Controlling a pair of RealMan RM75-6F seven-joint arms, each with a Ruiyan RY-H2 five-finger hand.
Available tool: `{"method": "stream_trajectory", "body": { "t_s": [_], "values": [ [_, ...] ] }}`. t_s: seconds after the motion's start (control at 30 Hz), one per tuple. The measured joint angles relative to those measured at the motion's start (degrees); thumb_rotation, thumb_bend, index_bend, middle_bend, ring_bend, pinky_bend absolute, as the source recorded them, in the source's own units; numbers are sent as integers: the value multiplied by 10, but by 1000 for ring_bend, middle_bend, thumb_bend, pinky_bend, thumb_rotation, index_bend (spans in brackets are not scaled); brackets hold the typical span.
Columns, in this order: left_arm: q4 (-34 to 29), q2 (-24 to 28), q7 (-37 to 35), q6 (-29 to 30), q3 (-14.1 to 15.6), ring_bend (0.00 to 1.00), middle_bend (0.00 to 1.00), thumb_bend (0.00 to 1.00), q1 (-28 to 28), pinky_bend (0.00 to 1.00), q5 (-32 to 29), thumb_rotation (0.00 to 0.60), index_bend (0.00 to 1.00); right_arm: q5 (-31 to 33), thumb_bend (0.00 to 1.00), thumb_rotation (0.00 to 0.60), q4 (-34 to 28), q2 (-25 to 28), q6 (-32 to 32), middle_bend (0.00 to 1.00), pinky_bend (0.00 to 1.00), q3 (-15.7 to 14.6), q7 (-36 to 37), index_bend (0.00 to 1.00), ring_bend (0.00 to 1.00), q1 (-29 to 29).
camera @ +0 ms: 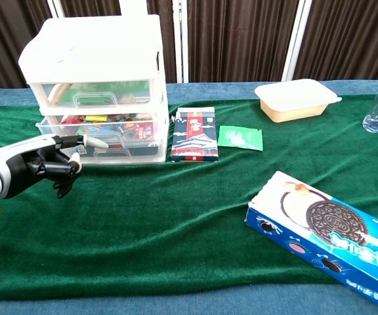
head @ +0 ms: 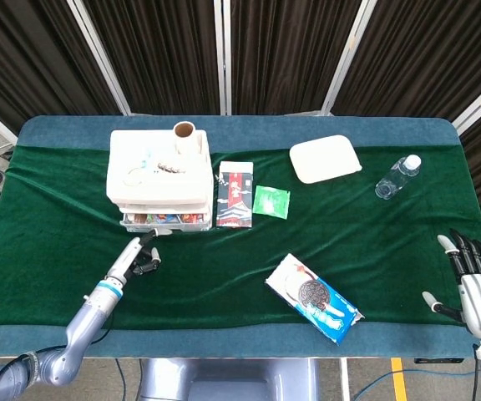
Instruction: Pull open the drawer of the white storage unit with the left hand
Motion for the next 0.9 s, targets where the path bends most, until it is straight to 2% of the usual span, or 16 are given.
{"method": "stream_trajectory", "body": {
  "t_s": [0.17,0.27,0.47,0.67,0.77,0.9],
  "values": [
    [0,3,8,26,25,819,948,869,14,718,41,600,70,1,78,600,0,1,0,0,47,1,3,73,0,0],
    [0,2,43,62,39,819,948,868,26,719,60,600,74,1,78,600,1,1,0,0,47,1,3,73,0,0],
    [-25,-1,187,148,60,819,948,867,53,721,87,600,130,-1,78,600,-1,0,-6,0,47,-3,-4,73,0,1],
    [-116,7,366,236,72,819,948,867,79,741,113,600,129,-4,79,600,-3,0,-8,0,47,-6,-8,69,0,2],
    [-160,10,420,268,67,819,948,867,85,741,115,600,130,-4,79,600,-4,1,-9,0,47,-6,-8,69,0,2],
    [-177,12,478,275,47,819,948,868,83,744,93,600,140,-3,79,600,-4,1,-9,0,47,-6,-7,69,0,2]
  ]
}}
